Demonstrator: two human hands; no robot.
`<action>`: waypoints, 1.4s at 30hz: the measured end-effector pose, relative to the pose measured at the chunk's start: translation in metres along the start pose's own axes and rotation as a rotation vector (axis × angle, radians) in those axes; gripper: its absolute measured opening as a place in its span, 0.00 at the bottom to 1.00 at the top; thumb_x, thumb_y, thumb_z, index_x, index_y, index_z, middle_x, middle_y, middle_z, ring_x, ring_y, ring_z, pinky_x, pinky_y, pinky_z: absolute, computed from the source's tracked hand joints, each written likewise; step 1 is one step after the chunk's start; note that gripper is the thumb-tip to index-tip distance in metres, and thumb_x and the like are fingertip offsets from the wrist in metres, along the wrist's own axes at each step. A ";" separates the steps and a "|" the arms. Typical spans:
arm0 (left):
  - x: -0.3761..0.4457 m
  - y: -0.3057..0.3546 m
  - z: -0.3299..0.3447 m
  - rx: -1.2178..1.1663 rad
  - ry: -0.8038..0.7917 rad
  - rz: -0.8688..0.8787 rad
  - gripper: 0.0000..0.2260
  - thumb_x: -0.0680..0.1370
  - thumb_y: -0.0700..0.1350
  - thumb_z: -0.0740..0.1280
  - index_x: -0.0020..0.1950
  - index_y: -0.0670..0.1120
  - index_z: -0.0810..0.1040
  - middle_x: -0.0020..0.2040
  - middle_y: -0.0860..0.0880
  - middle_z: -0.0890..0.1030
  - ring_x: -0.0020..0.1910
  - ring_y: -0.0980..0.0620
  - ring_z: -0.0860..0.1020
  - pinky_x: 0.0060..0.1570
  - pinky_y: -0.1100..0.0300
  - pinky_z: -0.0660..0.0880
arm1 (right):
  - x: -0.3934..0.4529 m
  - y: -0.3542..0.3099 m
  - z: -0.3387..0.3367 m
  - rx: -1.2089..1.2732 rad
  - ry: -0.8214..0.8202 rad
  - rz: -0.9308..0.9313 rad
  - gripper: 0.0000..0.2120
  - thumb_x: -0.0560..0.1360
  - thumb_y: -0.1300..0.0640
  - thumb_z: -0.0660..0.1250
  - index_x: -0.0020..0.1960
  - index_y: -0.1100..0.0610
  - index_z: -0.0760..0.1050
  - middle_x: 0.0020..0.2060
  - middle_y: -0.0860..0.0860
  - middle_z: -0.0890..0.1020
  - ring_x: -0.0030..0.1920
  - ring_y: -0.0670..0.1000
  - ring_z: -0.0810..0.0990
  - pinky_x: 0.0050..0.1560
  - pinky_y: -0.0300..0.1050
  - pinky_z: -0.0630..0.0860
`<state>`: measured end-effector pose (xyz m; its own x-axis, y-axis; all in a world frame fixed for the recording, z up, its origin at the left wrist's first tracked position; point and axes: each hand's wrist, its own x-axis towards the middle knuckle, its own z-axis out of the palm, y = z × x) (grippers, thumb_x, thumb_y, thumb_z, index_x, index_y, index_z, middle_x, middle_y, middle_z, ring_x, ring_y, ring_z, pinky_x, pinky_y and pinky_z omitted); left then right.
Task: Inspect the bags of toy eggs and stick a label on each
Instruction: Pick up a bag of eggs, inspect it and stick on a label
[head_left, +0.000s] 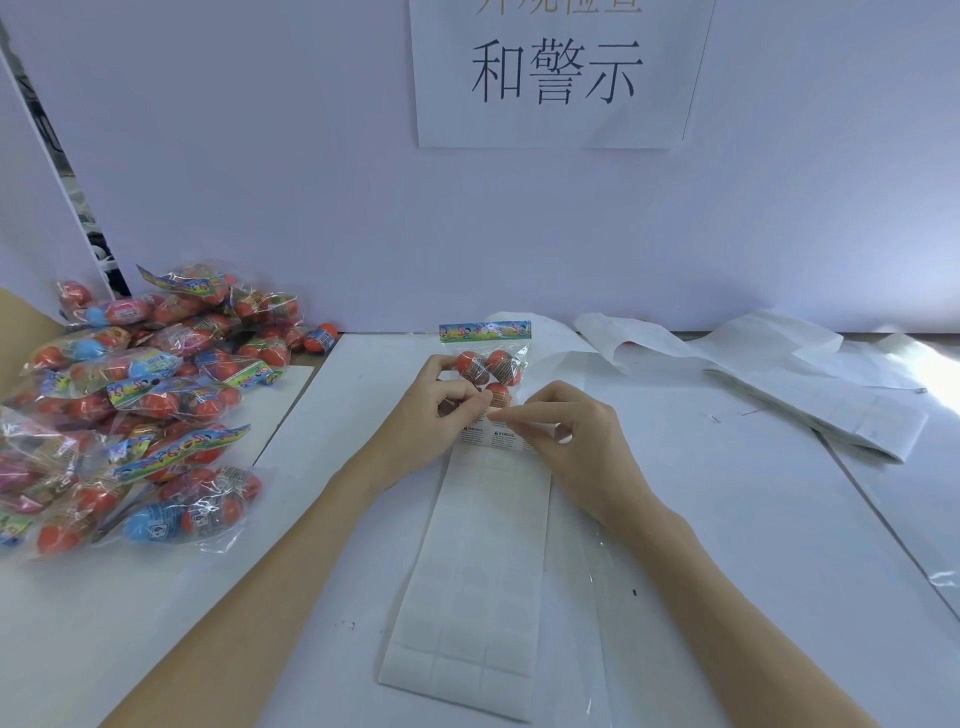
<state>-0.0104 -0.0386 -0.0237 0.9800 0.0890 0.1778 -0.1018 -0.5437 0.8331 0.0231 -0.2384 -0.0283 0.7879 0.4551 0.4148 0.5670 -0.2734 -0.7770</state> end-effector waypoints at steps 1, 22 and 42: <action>0.000 0.000 0.000 -0.003 0.002 0.001 0.11 0.84 0.45 0.68 0.42 0.50 0.83 0.66 0.50 0.71 0.38 0.65 0.76 0.46 0.75 0.68 | 0.000 0.000 0.000 0.003 0.002 -0.003 0.10 0.79 0.60 0.73 0.54 0.46 0.88 0.42 0.49 0.80 0.42 0.49 0.78 0.42 0.40 0.73; -0.001 0.001 0.000 -0.044 0.030 -0.036 0.08 0.82 0.46 0.70 0.44 0.52 0.84 0.64 0.52 0.71 0.41 0.66 0.75 0.48 0.76 0.68 | 0.002 -0.013 -0.002 0.067 0.057 0.022 0.07 0.78 0.61 0.74 0.48 0.50 0.83 0.51 0.44 0.84 0.54 0.44 0.82 0.52 0.33 0.74; -0.003 0.020 -0.001 -0.239 0.390 0.108 0.09 0.77 0.41 0.77 0.39 0.44 0.80 0.52 0.50 0.75 0.44 0.60 0.79 0.50 0.70 0.74 | 0.005 -0.019 -0.017 0.744 0.136 0.294 0.17 0.80 0.61 0.72 0.67 0.49 0.81 0.46 0.54 0.87 0.50 0.55 0.88 0.48 0.40 0.81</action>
<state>-0.0160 -0.0492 -0.0070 0.8290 0.3743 0.4154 -0.2808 -0.3638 0.8882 0.0203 -0.2451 -0.0036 0.9293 0.3320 0.1617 0.0622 0.2910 -0.9547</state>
